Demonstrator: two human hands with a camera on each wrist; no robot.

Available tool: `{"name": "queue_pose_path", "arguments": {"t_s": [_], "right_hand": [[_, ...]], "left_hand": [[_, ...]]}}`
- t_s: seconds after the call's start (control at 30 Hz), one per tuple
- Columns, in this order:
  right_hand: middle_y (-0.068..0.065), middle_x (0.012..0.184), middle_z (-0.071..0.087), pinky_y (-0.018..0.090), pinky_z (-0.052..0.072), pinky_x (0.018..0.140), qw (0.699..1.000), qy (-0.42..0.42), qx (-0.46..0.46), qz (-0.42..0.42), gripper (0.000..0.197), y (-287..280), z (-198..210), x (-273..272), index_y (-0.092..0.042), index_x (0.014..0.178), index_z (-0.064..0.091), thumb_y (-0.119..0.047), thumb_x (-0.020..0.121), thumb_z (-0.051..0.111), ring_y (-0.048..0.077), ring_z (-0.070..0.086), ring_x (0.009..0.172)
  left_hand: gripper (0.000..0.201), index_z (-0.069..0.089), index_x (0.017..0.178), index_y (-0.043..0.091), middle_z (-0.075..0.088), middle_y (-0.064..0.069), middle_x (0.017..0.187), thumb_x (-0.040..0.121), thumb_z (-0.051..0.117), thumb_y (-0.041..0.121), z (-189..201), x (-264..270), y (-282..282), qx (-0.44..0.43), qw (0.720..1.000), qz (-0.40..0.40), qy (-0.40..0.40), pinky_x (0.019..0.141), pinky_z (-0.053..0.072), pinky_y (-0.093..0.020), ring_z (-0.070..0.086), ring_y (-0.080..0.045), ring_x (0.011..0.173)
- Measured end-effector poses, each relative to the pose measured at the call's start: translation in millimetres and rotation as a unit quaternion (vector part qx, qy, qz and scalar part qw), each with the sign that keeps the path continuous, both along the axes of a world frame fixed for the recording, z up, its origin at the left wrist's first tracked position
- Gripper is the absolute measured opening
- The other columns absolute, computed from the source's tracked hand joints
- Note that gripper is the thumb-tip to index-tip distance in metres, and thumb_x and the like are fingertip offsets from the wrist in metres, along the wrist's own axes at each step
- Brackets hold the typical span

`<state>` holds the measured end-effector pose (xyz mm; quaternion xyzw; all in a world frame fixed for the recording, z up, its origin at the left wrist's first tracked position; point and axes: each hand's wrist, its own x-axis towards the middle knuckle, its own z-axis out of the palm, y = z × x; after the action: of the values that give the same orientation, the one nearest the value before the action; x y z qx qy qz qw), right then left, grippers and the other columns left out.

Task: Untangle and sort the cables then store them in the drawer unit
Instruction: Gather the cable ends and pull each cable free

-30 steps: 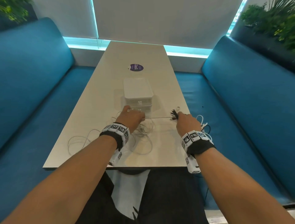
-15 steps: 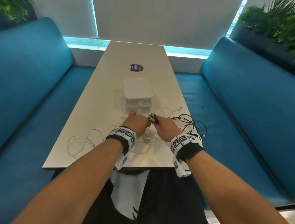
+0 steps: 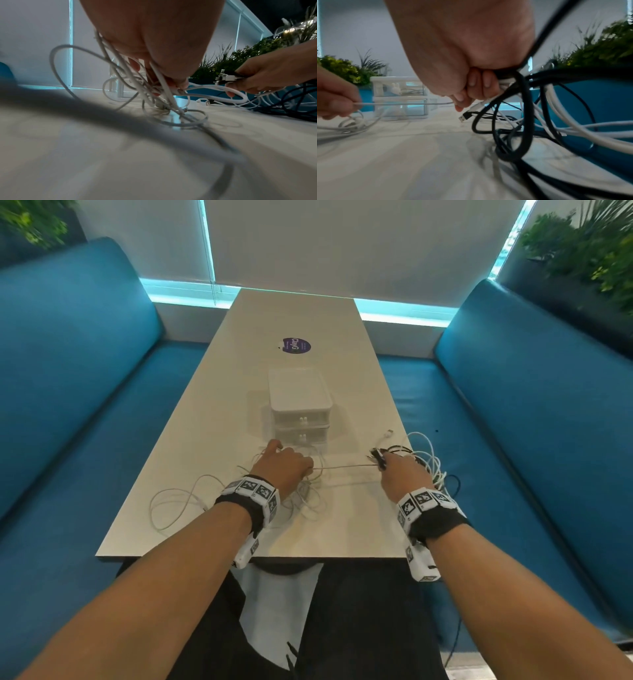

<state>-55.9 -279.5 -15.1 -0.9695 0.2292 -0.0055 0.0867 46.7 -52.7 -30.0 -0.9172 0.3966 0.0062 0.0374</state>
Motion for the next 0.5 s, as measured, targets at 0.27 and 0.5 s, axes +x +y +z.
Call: {"name": "queue_pose_path", "arguments": {"t_s": [0.27, 0.5], "right_hand": [[0.017, 0.095, 0.07, 0.041, 0.053, 0.073, 0.985, -0.075, 0.102, 0.115, 0.025, 36, 1, 14, -0.013, 0.113, 0.06, -0.028, 0.102, 0.044, 0.037, 0.065, 0.086], [0.005, 0.098, 0.073, 0.038, 0.053, 0.08, 0.97, -0.029, 0.181, 0.158, 0.021, 51, -12, 22, -0.024, 0.11, 0.069, -0.026, 0.098, 0.052, 0.025, 0.067, 0.09]], "left_hand": [[0.024, 0.054, 0.093, 0.03, 0.065, 0.006, 0.08, 0.095, 0.042, 0.009, -5, -1, -21, -0.007, 1.0, -0.016, -0.003, 0.099, 0.028, -0.042, 0.053, -0.02, 0.073], [0.024, 0.061, 0.099, 0.036, 0.065, 0.009, 0.082, 0.103, 0.044, 0.02, -2, -4, -25, -0.029, 0.999, -0.029, -0.03, 0.099, 0.027, -0.043, 0.06, -0.018, 0.079]]}}
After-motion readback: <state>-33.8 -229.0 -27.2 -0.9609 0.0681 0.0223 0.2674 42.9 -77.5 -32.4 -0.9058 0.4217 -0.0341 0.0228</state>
